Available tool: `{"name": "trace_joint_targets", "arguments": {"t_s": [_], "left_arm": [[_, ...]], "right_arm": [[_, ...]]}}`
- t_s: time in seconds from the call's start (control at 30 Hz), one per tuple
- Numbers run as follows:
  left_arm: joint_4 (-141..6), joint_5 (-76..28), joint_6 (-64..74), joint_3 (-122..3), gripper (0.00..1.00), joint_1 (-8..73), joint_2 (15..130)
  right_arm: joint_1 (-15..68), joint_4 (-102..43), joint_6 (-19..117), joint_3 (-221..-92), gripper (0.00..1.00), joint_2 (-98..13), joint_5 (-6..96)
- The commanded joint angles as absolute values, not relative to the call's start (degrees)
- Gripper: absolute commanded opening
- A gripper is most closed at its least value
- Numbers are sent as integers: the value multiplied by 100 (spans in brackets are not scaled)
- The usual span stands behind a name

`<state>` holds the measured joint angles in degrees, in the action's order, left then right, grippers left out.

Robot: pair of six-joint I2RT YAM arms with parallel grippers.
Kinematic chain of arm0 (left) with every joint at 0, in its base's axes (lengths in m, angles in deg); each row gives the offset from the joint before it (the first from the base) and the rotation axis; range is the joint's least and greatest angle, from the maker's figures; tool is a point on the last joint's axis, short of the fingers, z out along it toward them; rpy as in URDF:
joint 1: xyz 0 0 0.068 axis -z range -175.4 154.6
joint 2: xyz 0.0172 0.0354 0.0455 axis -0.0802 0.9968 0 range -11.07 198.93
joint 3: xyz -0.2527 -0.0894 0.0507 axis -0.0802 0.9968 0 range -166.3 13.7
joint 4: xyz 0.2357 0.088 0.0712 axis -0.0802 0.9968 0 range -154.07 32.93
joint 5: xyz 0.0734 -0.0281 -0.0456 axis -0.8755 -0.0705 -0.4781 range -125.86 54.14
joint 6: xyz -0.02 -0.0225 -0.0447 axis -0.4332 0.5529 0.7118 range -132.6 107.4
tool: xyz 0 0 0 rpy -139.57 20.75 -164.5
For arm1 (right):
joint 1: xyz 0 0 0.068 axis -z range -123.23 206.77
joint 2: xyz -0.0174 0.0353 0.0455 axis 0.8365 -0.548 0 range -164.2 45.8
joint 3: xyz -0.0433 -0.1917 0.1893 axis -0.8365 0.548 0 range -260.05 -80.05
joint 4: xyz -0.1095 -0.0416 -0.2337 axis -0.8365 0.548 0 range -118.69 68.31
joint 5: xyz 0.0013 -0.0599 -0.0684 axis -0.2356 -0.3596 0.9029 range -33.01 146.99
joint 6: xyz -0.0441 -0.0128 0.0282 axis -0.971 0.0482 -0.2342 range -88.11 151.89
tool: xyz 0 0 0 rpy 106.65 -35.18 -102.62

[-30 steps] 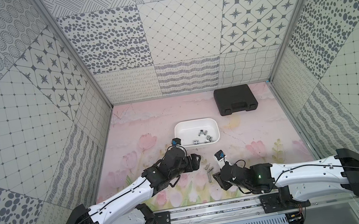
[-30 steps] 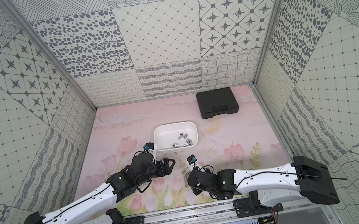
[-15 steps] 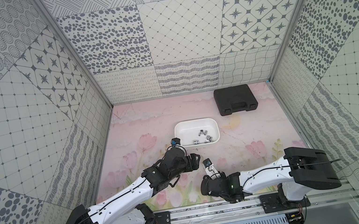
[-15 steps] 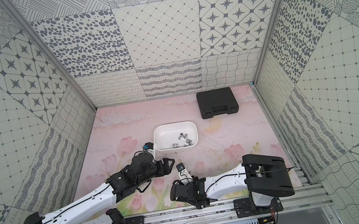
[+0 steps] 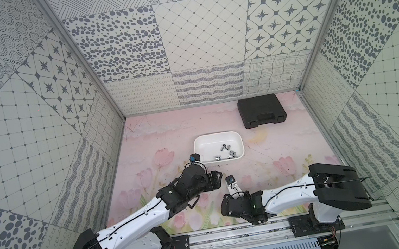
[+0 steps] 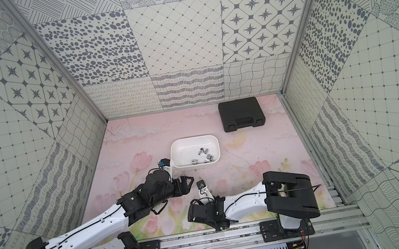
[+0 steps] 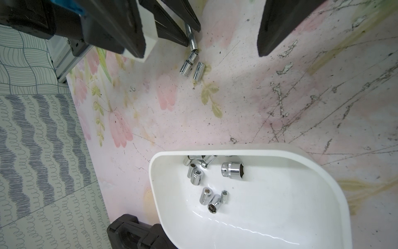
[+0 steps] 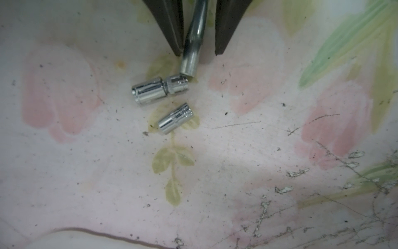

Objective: Put the socket on the desktop into the storage box
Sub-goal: Pick up the socket head from the center of the board, then place the socket head in the storage box.

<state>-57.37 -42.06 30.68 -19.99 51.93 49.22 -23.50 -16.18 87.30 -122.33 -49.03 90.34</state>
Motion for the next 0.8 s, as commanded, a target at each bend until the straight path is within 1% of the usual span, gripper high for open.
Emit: {"name": "trace_joint_targets", "arguments": {"t_s": [0.0,0.1,0.2,0.37,0.6,0.77], "left_arm": [[-5708,-4271,3008,-1973,86,5242,4904],[-5704,-4274,3003,-1971,86,5241,4906],[-5705,-4279,3008,-1974,86,5241,4921],[-5705,-4293,2998,-1974,86,5250,4922],[-5717,-4289,2995,-1971,86,5244,4922],[-5716,-4296,2997,-1971,86,5246,4939]], "right_arm": [[-2365,-1516,8908,-12241,25,-5051,9008],[-2420,-1420,8936,-12245,22,-5094,8995],[-2472,-1334,8970,-12250,17,-5114,9004],[-2588,-1237,9024,-12226,11,-4973,9030],[-2686,-1142,8847,-12067,8,-4196,9171],[-2576,-1130,8374,-12021,8,-3469,9311]]}}
